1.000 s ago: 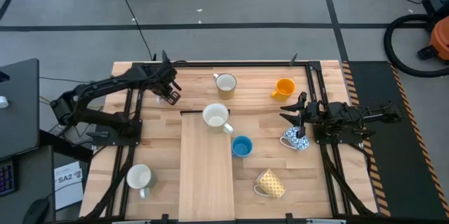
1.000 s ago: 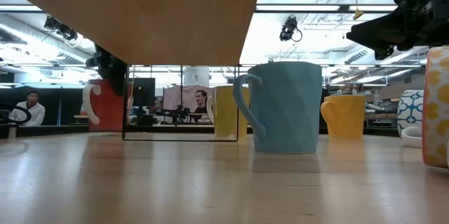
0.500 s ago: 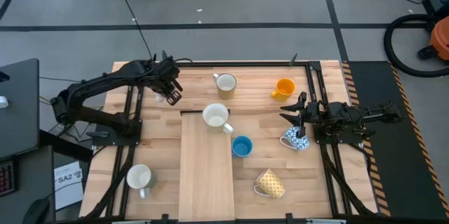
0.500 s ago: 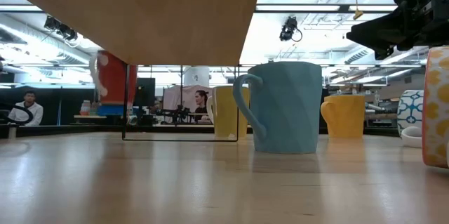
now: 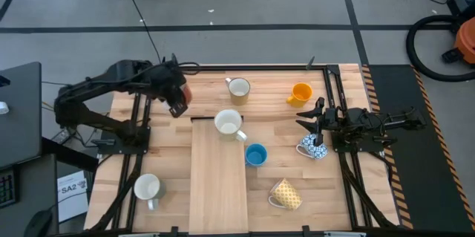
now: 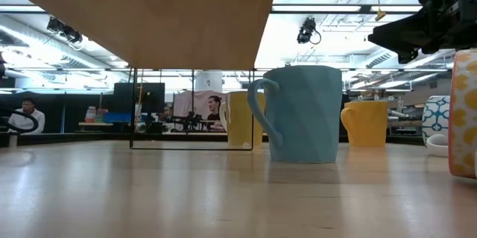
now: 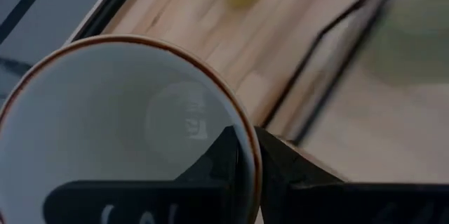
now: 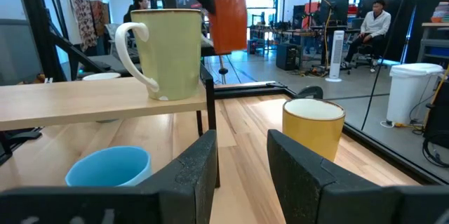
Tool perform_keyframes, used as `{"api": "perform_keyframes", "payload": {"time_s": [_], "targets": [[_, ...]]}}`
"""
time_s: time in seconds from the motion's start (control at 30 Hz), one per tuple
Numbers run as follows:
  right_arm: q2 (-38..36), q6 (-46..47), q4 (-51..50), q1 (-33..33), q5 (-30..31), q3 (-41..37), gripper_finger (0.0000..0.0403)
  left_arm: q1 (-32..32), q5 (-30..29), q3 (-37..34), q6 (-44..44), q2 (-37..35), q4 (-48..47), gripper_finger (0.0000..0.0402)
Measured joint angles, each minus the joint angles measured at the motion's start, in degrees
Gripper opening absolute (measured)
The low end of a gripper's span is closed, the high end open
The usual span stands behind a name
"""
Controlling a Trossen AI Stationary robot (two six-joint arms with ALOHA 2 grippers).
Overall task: Place coffee mugs
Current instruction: Put the red mug on the shelf
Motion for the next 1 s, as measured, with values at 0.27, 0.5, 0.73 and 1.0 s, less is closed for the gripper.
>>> {"api": "perform_keyframes", "payload": {"time_s": [0.27, 0.5, 0.73, 1.0], "targets": [[0.0, 0.0, 0.0, 0.0, 0.0, 0.0, 0.0133, -12.3, 4.6, 7.1, -5.4, 0.0, 0.2, 0.0035], [0.0, 0.0, 0.0, 0.0, 0.0, 0.0, 0.0133, -23.4, 4.4, 7.3, -9.0, 0.0, 2.1, 0.0036], [0.0, 0.0, 0.1, 0.0, 0.0, 0.0, 0.0133, -30.8, 4.6, 7.3, -8.2, 3.2, 6.6, 0.0036], [0.0, 0.0, 0.0, 0.0, 0.0, 0.0, 0.0133, -33.2, 4.6, 7.3, -6.9, 9.1, 5.8, 0.0036]]}}
